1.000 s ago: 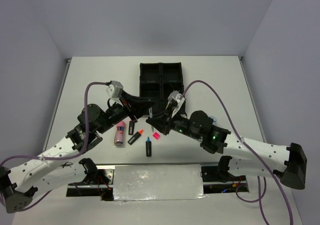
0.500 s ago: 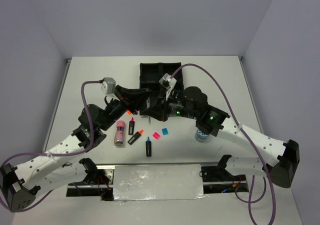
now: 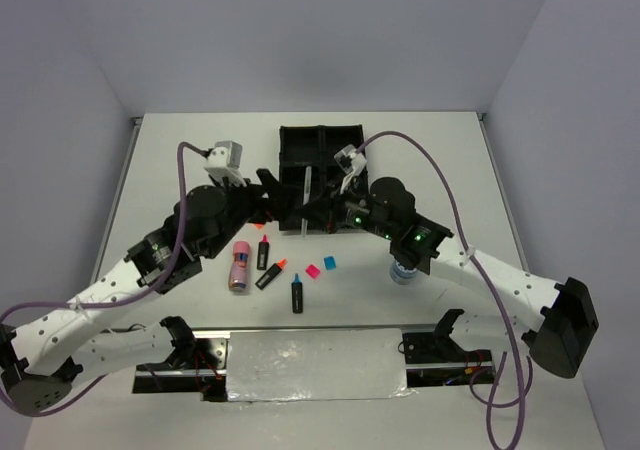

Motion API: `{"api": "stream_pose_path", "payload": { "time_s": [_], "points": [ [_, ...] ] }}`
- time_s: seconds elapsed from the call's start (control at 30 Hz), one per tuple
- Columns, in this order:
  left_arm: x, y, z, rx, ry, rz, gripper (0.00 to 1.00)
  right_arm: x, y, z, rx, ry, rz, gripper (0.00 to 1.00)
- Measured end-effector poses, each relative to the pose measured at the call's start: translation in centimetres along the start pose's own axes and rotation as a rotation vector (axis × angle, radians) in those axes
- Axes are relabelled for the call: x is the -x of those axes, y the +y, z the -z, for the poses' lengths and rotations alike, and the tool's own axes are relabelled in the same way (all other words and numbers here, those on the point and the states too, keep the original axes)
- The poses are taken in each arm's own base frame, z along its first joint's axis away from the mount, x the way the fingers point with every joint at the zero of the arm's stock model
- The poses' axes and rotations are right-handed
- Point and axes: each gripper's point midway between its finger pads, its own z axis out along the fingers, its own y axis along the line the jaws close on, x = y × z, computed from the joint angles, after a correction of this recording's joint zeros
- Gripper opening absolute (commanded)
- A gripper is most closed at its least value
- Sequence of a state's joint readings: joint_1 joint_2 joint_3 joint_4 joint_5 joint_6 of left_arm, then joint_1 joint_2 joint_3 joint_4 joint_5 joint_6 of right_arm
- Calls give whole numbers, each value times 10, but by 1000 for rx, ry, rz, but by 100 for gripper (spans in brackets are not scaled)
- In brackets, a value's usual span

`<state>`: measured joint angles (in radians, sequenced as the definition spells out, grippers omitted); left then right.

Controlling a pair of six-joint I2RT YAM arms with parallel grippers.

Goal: Sort the stationery into containers
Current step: Close the pen cap on the pen, then place the pen in the storage box.

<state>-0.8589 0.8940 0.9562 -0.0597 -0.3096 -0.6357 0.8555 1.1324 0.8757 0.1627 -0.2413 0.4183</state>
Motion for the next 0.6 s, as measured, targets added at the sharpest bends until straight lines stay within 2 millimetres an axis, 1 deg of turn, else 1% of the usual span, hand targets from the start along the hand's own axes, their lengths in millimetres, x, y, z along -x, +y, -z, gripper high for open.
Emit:
{"api": "stream_pose_path", "payload": {
  "time_s": [0.03, 0.07, 0.13, 0.17, 0.23, 0.27, 0.3, 0.33, 0.37, 0.43, 0.47, 0.5, 0.57, 0.6],
  "points": [
    [2, 17, 1, 125, 20, 18, 99, 3, -15, 0, -53, -19, -20, 0],
    [7, 27, 3, 202, 15, 30, 99, 7, -31, 1, -113, -38, -44, 0],
    [22, 52, 18, 383, -1, 50, 99, 13, -68, 2, -251, -71, -98, 0],
    [31, 59, 26, 439, -21, 56, 99, 12, -89, 3, -325, -71, -133, 0],
    [50, 68, 46, 504, -72, 57, 99, 4, -135, 7, -496, -48, -214, 0],
    [56, 72, 57, 517, -92, 56, 99, -2, -156, 9, -574, -29, -249, 0],
    [60, 75, 66, 523, -101, 46, 99, -8, -179, 11, -660, -10, -287, 0],
    [62, 79, 76, 525, -105, 36, 99, -14, -197, 12, -729, 11, -316, 0],
    [62, 82, 84, 526, -100, 18, 99, -21, -218, 13, -807, 32, -342, 0],
    [61, 87, 98, 529, -91, -1, 99, -32, -241, 13, -895, 65, -374, 0],
    [58, 91, 103, 533, -80, -17, 99, -38, -250, 14, -930, 78, -387, 0],
    [52, 95, 107, 535, -63, -33, 99, -42, -255, 15, -958, 90, -397, 0],
    [34, 108, 114, 549, -17, -79, 99, -48, -262, 18, -998, 102, -412, 1],
    [24, 116, 118, 562, 7, -105, 99, -48, -263, 18, -1009, 101, -418, 5]
  ]
}}
